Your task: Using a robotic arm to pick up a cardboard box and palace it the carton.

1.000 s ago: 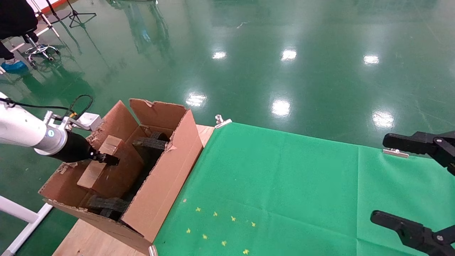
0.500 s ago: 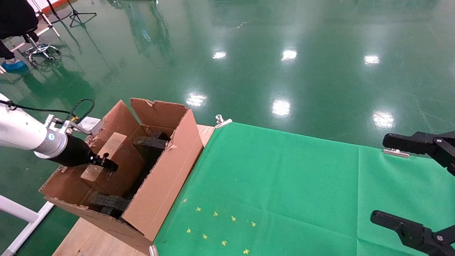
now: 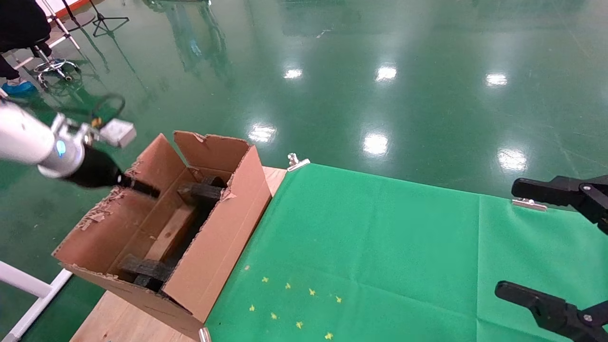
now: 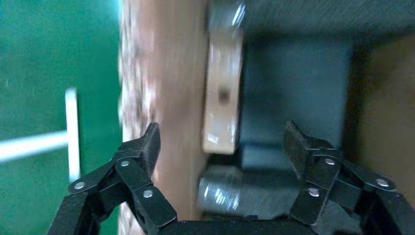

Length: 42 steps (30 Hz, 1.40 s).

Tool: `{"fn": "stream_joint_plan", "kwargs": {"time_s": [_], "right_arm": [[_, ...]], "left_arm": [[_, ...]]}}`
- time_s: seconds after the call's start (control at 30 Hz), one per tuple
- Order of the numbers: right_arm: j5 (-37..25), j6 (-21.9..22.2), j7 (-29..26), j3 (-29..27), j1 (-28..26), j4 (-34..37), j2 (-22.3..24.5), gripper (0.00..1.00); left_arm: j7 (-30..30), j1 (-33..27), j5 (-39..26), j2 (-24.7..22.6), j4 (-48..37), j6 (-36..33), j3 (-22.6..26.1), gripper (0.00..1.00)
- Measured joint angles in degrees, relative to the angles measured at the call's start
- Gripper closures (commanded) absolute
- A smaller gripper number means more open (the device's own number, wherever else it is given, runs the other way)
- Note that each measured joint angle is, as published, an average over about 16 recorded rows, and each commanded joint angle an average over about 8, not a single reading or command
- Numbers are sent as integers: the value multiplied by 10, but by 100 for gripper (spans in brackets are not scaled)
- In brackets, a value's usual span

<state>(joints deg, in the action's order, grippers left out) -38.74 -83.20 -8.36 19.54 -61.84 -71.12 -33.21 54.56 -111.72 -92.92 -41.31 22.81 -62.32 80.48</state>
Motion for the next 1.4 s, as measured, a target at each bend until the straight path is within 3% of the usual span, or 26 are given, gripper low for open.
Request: {"fn": "stream_joint_plan", "kwargs": {"time_s": [0.3, 0.6, 0.87, 1.4], "right_arm": [[0, 0, 0, 0, 0, 0, 0, 0], [0, 0, 0, 0, 0, 0, 0, 0], [0, 0, 0, 0, 0, 0, 0, 0], [0, 0, 0, 0, 0, 0, 0, 0]], "left_arm": [[-12, -45, 21, 41, 130, -5, -20, 0], [-20, -39, 34, 54, 177, -7, -36, 0], [-55, 7, 73, 54, 199, -26, -86, 0], [-160, 142, 192, 56, 283, -83, -238, 0]]}}
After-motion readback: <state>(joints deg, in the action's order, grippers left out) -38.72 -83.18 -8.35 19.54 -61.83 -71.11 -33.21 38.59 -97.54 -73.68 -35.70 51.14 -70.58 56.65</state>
